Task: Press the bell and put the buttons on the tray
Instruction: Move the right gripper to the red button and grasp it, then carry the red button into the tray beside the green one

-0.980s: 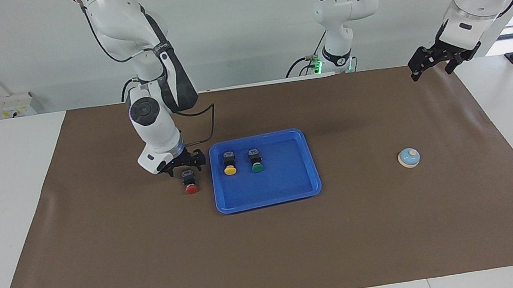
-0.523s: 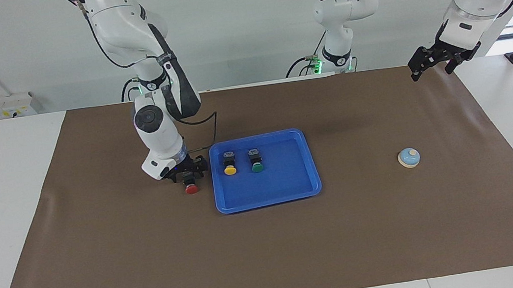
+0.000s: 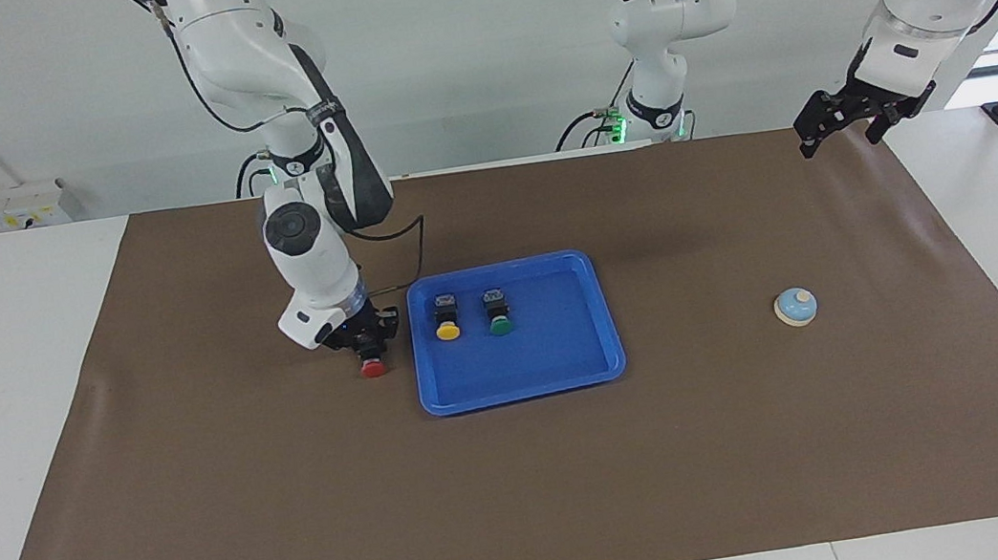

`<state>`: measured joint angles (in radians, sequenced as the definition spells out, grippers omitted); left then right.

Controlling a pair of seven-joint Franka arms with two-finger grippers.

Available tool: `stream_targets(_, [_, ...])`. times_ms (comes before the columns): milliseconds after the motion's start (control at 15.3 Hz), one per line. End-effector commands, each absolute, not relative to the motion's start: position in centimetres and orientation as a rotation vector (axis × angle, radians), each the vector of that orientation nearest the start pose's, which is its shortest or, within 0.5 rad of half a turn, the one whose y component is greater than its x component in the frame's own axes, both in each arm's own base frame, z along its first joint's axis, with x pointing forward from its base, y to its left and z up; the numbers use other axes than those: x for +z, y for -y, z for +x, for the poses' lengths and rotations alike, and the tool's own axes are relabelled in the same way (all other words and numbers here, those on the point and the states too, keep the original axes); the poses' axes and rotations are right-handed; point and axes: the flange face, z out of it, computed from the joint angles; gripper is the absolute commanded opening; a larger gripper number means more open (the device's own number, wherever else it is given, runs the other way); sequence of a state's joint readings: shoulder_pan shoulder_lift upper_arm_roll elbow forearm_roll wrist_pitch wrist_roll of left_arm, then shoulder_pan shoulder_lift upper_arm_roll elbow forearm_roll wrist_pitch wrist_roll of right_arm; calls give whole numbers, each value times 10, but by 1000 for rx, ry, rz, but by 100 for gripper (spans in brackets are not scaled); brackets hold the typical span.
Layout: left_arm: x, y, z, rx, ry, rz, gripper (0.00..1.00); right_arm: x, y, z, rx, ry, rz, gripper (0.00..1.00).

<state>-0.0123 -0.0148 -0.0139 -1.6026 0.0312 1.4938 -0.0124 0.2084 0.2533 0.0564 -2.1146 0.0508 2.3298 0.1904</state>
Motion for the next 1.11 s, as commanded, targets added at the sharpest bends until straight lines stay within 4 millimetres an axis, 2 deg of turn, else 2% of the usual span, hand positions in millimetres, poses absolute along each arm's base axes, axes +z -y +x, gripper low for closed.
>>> stream_targets(0, [612,9,537,136,-16,-3112,100,335,-154,571,103,121,-3104,0])
stream_targets(131, [612,9,537,136,-16,-3112,100,373,-162,587,122,131,-3106,0])
stream_targets(261, [612,9,537,136,-16,-3112,100,386,-179,594,114,165,-3112,0])
stream_targets(327, [612,9,537,136,-16,-3112,100,394,-206,588,131,129,-3116,0])
stream_targets(458, [612,9,537,136,-16,-3114,100,402,-272,573,116,42,-3127,0])
stream_targets(719, [612,9,537,136,-16,-3112,100,385,-377,548,114,-37,-3116,0])
stream_targets(850, [612,9,537,136,-16,-3112,100,380,-424,542,96,-58,-3103,0])
stream_targets(980, [612,9,537,136,-16,-3112,100,363,-443,532,72,-41,-3092,0])
stream_targets(1046, [612,9,537,136,-16,-3112,100,349,-443,526,68,-64,-3090,0])
